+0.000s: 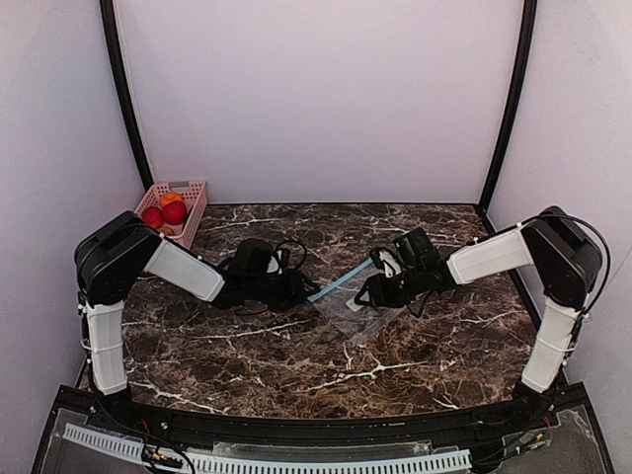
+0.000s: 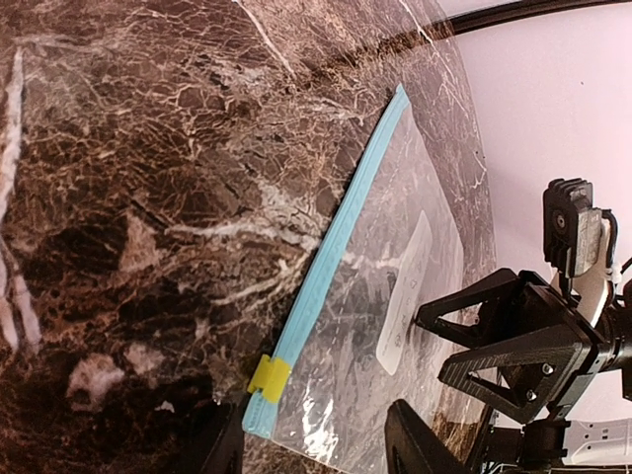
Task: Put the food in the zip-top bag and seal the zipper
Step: Hold the zipper food storage bag at the center of the board, then pick up the zipper food storage bag at the center of the board.
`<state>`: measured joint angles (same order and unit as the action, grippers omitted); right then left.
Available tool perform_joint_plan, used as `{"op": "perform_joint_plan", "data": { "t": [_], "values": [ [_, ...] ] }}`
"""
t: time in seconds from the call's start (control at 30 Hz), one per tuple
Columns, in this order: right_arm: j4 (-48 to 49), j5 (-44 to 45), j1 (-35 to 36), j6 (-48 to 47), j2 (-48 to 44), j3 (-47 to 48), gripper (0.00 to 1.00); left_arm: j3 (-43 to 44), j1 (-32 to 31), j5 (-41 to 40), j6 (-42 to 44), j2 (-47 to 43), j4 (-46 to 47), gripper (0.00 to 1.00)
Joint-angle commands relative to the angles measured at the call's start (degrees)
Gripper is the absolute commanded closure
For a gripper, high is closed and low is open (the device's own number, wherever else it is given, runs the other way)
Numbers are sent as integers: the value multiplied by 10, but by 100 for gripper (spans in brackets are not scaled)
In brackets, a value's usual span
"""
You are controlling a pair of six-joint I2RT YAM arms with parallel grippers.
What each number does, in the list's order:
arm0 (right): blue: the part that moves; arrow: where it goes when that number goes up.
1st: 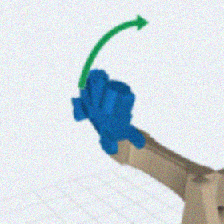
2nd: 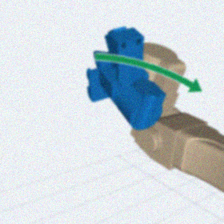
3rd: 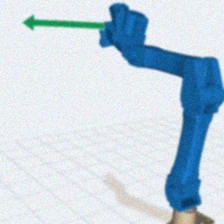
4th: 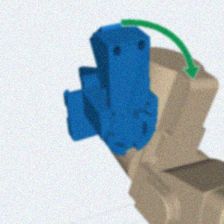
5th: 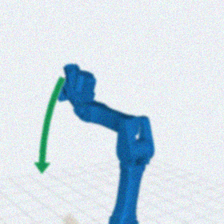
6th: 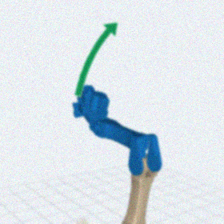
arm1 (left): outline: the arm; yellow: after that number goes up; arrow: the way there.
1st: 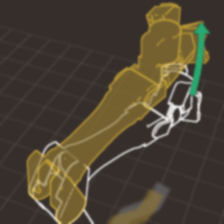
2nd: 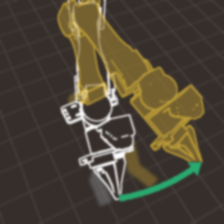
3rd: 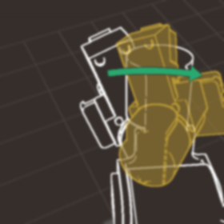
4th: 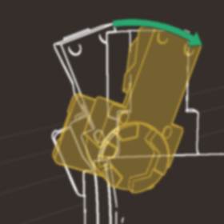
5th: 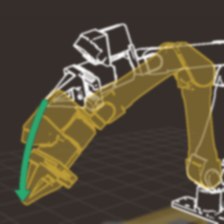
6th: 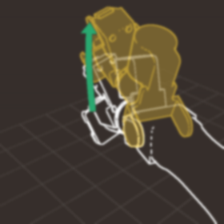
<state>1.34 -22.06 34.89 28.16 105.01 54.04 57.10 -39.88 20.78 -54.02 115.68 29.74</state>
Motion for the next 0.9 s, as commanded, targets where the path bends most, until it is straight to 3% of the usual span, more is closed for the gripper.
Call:
{"op": "perform_joint_plan", "data": {
  "t": [0.0,0.5,0.87],
  "values": [
    [11,-2,7,8,15,6,49,13,-9,8,-12,1,21,52],
    [21,-2,8,18,20,-3,49,25,-32,7,-19,5,23,53],
    [26,-2,9,18,12,-11,49,91,-32,-71,113,13,-154,55]
  ]
}}
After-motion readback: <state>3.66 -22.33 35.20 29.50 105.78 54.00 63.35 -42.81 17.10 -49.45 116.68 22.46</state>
